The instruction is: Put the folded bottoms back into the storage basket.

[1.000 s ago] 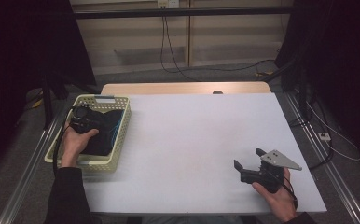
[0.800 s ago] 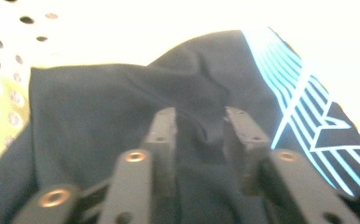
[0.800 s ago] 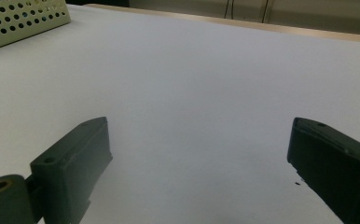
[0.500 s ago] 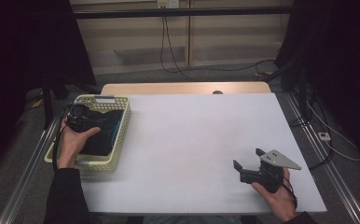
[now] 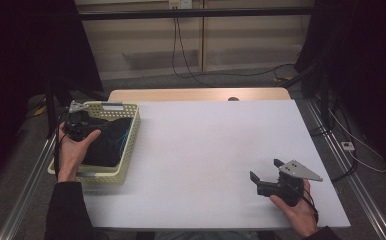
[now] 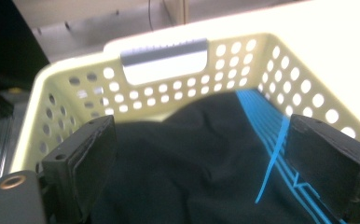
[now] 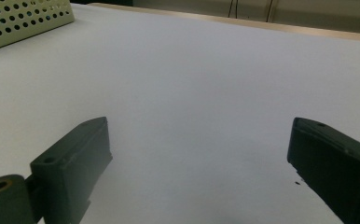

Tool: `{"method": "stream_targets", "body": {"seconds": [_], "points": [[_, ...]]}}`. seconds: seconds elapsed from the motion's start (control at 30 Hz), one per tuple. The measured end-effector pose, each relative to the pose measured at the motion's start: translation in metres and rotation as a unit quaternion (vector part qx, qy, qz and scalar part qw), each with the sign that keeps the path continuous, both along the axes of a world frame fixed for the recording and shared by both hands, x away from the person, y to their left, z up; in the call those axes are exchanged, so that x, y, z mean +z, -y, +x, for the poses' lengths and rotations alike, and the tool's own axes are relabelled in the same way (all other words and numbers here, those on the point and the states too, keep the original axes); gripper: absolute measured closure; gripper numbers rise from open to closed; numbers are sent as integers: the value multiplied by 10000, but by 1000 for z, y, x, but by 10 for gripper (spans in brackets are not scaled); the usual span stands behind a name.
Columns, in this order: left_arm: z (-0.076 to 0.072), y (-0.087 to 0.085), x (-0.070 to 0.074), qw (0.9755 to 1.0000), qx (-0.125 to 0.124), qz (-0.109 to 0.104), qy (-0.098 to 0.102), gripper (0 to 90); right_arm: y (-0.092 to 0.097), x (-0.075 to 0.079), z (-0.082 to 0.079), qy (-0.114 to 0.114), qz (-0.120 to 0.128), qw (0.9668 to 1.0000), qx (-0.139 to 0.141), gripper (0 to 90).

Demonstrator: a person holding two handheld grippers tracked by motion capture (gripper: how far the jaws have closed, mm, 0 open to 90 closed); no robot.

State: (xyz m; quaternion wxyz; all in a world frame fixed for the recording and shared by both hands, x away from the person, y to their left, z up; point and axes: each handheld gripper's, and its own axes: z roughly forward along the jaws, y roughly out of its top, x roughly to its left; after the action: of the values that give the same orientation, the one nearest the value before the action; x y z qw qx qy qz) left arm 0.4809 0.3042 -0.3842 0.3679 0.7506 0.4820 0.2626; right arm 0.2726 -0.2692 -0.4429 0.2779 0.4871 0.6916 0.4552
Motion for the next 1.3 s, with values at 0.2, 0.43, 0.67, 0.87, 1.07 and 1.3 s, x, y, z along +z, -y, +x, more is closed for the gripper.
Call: {"method": "stream_targets", "body": {"seconds": [0.2,0.43,0.67,0.87,1.07,1.3], "points": [[-4,-3,5,9995,-41,-285,120,74,0,1,-1,10,6,10000,-27,57],[-8,-10,9,9991,33,-350,236,74,0,1,-1,-2,0,10000,-62,57],[-15,-17,16,9990,104,-303,313,72,-1,1,1,-20,13,10000,-82,57],[-18,-20,25,9988,239,-277,320,77,1,0,2,-32,9,9999,-147,56],[-26,-22,27,9989,205,8,433,70,0,0,2,-25,-1,9999,-165,56],[-38,-34,30,9990,93,-64,430,57,0,0,2,-22,-9,9999,-158,57]]}}
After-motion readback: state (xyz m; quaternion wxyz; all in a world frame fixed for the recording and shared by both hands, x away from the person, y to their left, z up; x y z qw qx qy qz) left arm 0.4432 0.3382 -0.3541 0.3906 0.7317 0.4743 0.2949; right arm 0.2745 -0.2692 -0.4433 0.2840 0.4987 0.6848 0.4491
